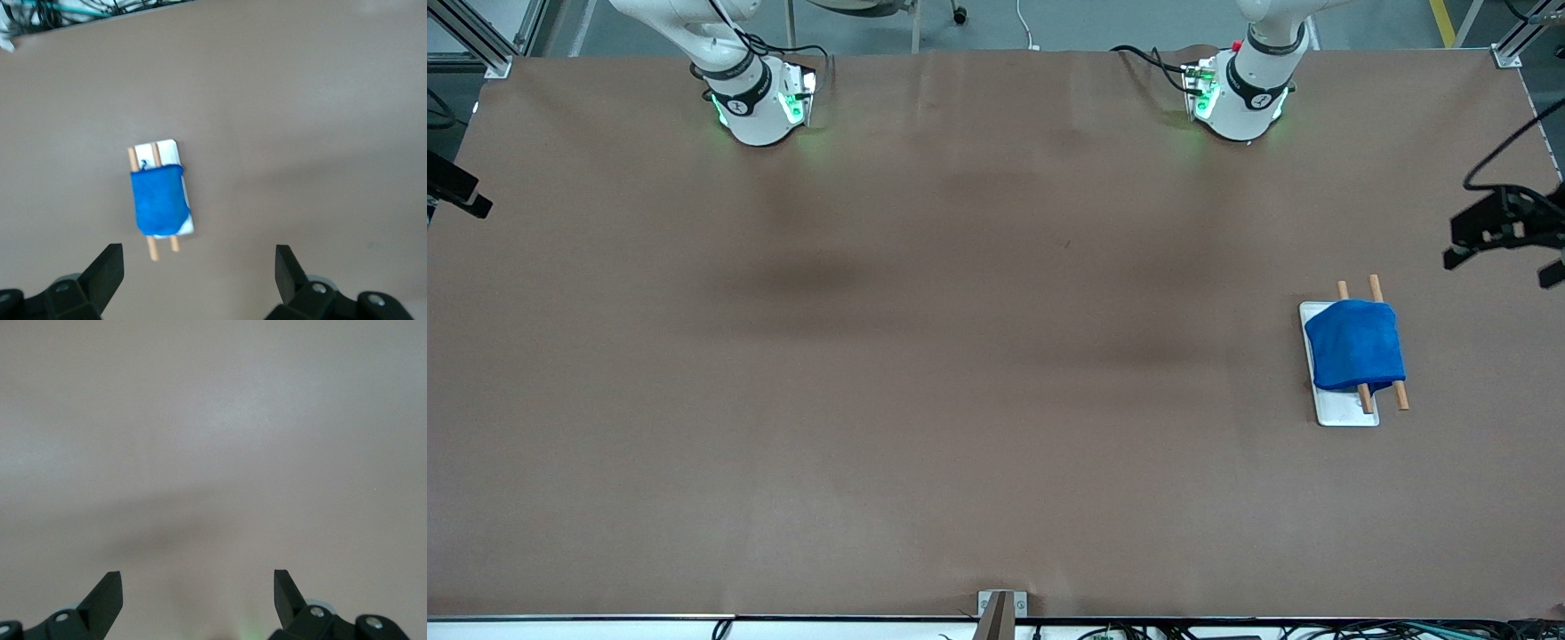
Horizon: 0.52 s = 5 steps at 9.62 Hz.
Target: Right arm passes towel to left arm to hang
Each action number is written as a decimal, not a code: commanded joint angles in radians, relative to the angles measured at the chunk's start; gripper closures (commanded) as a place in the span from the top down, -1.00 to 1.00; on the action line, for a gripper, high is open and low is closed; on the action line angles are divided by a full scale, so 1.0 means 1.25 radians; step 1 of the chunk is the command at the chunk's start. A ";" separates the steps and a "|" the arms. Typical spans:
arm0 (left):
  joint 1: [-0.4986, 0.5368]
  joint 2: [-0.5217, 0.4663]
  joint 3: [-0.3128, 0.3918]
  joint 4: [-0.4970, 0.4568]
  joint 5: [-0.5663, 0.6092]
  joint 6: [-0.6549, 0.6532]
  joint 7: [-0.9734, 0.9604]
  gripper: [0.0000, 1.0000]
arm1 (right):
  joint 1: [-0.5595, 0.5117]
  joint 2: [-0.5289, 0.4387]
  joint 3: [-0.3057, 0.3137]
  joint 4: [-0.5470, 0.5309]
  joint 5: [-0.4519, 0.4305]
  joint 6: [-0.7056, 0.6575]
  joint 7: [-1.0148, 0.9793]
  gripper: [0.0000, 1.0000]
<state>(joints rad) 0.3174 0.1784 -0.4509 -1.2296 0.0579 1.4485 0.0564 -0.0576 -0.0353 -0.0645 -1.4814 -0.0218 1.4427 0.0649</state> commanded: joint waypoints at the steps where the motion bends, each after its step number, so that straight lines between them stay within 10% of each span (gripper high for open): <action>1: -0.008 -0.053 -0.022 -0.051 -0.007 -0.015 -0.084 1.00 | 0.004 0.004 -0.006 0.010 0.010 -0.006 0.001 1.00; 5: -0.256 -0.112 0.206 -0.147 -0.012 -0.009 -0.068 1.00 | 0.001 0.004 -0.006 0.008 0.010 -0.007 -0.004 1.00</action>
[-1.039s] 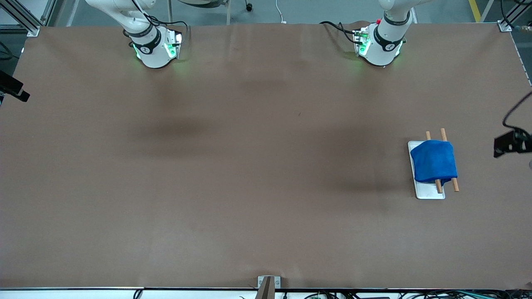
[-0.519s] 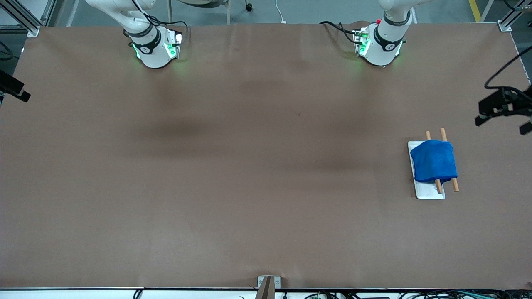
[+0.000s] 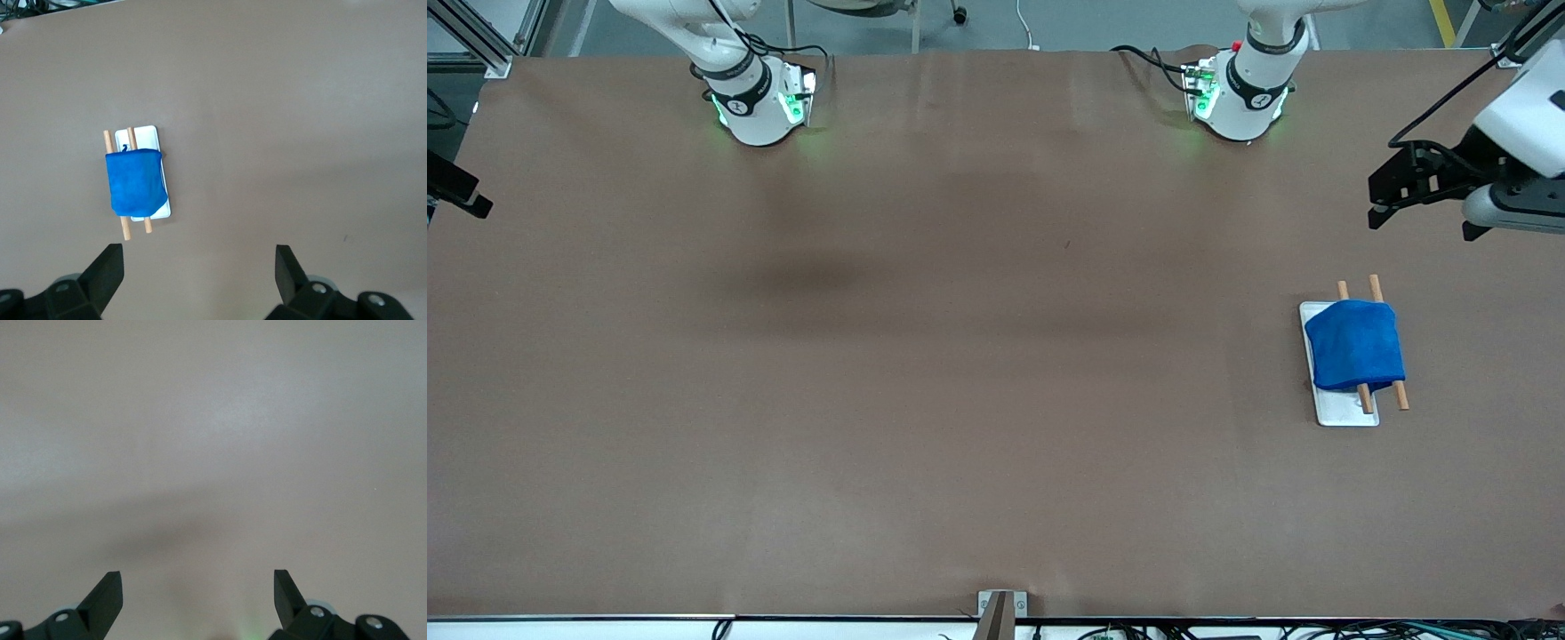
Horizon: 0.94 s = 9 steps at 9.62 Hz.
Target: Right arm passes towel to left arm to hang
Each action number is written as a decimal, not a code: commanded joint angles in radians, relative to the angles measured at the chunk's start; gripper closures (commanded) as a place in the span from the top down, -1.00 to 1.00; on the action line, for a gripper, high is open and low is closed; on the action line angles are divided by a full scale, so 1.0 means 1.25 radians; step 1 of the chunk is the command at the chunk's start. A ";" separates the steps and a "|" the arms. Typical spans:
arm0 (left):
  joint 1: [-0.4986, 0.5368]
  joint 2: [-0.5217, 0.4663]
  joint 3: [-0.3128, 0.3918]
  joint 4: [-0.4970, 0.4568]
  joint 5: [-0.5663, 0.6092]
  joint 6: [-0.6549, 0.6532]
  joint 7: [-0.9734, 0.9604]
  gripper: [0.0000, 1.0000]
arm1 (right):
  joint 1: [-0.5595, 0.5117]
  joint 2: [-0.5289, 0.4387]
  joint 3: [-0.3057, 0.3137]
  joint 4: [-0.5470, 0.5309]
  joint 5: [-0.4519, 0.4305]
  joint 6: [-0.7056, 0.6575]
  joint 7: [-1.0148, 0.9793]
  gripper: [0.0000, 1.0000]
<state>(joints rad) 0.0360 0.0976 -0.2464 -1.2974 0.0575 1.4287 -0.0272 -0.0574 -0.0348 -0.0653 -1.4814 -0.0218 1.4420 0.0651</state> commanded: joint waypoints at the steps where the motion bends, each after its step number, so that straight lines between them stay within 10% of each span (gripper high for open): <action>1: -0.039 -0.088 0.045 -0.143 -0.010 0.015 -0.009 1.00 | 0.000 0.003 -0.005 0.008 0.010 -0.006 -0.004 1.00; 4: -0.034 -0.169 0.045 -0.265 -0.012 0.058 -0.020 1.00 | -0.002 0.003 -0.005 0.008 0.010 -0.006 -0.005 1.00; 9: 0.021 -0.163 0.047 -0.257 -0.080 0.061 -0.020 1.00 | -0.004 0.003 -0.007 0.008 0.010 -0.007 -0.008 1.00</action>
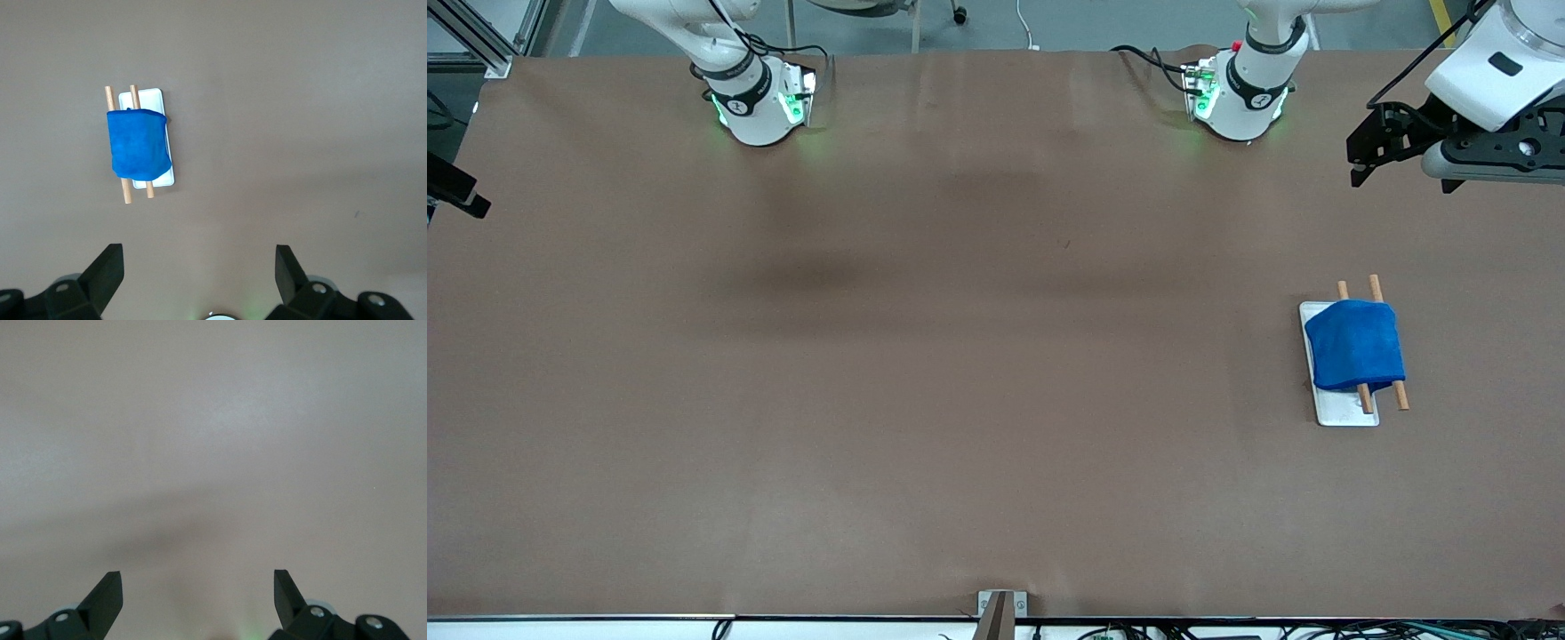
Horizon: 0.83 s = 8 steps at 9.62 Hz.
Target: Right arm passes towel to left arm to hang
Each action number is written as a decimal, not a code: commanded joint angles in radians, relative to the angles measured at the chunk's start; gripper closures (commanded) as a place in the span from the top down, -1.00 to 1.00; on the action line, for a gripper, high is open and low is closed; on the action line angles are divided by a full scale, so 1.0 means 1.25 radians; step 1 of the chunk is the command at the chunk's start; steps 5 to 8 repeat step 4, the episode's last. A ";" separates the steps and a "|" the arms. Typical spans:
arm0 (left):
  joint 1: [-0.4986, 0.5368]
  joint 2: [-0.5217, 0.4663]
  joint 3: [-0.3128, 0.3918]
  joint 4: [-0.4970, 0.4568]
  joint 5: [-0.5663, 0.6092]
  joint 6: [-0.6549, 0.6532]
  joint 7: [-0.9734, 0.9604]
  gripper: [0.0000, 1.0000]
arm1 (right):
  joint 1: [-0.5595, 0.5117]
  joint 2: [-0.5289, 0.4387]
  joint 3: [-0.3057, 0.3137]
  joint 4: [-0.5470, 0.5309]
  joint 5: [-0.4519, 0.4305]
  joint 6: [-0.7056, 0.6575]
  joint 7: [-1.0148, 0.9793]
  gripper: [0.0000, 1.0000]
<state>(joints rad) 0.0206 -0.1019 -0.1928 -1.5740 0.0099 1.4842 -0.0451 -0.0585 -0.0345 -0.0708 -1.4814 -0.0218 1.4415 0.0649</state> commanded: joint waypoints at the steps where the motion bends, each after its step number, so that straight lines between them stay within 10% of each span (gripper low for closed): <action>1: 0.041 -0.003 0.004 -0.036 -0.046 0.017 -0.006 1.00 | -0.004 0.003 -0.002 0.008 0.010 -0.007 -0.008 1.00; 8: 0.039 0.026 0.004 0.004 -0.028 0.001 -0.004 1.00 | -0.005 0.003 -0.002 0.008 0.010 -0.011 -0.008 1.00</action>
